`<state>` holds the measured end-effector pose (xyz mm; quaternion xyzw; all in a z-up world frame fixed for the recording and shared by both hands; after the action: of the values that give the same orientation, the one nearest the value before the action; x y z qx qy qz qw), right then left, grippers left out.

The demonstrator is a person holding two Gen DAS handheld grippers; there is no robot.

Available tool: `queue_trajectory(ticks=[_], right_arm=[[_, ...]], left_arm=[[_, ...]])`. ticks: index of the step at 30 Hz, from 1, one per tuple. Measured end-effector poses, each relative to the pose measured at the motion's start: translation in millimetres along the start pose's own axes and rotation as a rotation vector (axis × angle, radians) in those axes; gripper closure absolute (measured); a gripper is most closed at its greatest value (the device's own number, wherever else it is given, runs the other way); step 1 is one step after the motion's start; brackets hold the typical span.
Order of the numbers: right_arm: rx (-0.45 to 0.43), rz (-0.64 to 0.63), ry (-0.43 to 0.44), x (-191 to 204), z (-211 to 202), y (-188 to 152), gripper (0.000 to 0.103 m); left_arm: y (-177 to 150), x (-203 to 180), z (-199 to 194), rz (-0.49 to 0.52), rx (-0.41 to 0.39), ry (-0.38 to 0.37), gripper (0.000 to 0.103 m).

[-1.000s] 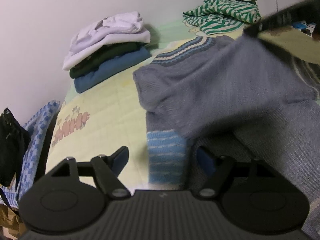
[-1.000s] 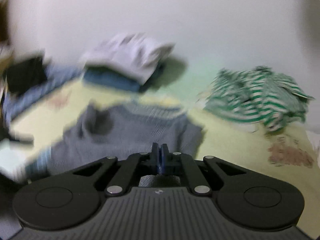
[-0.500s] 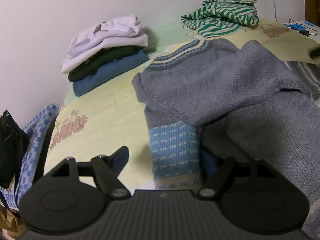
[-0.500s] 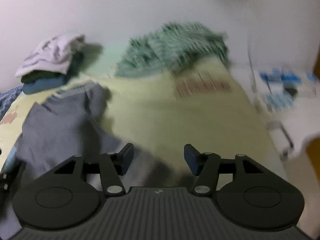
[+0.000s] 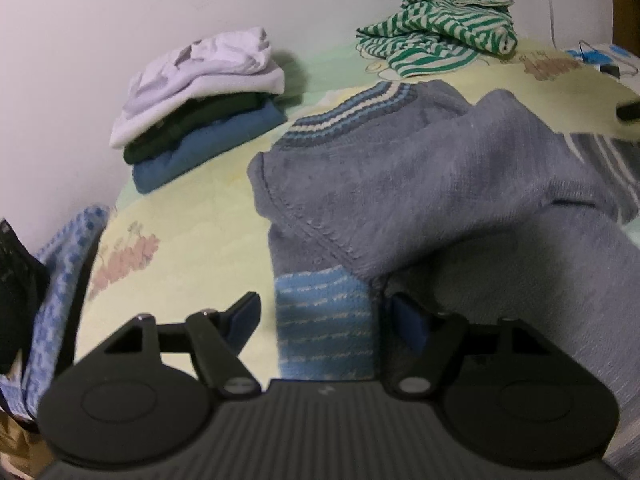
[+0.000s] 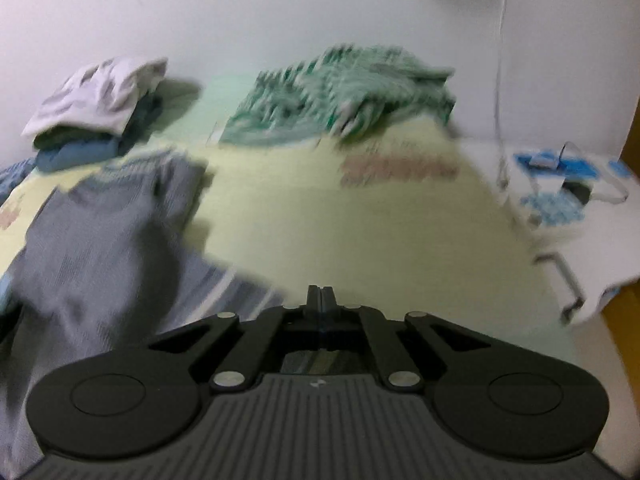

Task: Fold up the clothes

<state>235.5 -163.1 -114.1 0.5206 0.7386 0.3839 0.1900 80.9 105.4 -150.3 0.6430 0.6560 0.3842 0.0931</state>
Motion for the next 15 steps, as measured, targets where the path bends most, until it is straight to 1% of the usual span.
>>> queue_trajectory(ticks=[2, 3, 4, 5, 6, 7, 8, 11, 12, 13, 14, 15], right_arm=[[0.001, 0.038, 0.014, -10, -3, 13, 0.102], [0.017, 0.064, 0.027, -14, -4, 13, 0.099], [0.038, 0.092, 0.041, -17, -5, 11, 0.086], [0.059, 0.120, 0.055, -20, -7, 9, 0.063], [0.074, 0.133, 0.059, -20, -9, 3, 0.054], [0.088, 0.142, 0.060, -19, -11, -4, 0.048], [0.102, 0.150, 0.062, -18, -12, -12, 0.049], [0.138, 0.119, 0.054, -6, -9, -38, 0.049], [0.124, 0.097, 0.049, -1, -8, -43, 0.048], [0.105, 0.055, 0.038, 4, -7, -46, 0.051], [0.088, 0.009, 0.024, 11, -5, -48, 0.066], [0.079, -0.018, 0.048, 17, -3, -47, 0.082]], left_arm=[[0, -1, 0, 0.002, -0.004, 0.010, 0.029], [0, -1, 0, 0.003, -0.006, 0.014, 0.029], [0, -2, 0, 0.004, -0.008, 0.019, 0.029], [0, -2, 0, 0.005, -0.010, 0.024, 0.029], [0, -3, 0, 0.006, -0.012, 0.029, 0.028], [0, -3, 0, 0.007, -0.014, 0.033, 0.027], [0, -4, 0, 0.008, -0.015, 0.038, 0.027], [2, -4, 0, 0.012, -0.015, 0.047, 0.026], [3, -5, 1, 0.015, -0.015, 0.050, 0.026], [3, -6, 1, 0.016, -0.016, 0.053, 0.026], [4, -7, 1, 0.017, -0.016, 0.056, 0.026], [5, -7, 2, 0.016, -0.016, 0.059, 0.026]])
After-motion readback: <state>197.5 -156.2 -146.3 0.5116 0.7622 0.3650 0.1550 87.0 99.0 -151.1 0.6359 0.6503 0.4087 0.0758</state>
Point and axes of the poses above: each gripper's, at about its wrist camera, not at the fingertips, and z roughly the way its jaws point, x to its left, y to its top, the point moved 10 cm from there along z, roughly the way its jaws point, and after that the axes turned 6 degrees about y, right-handed, at the moved point
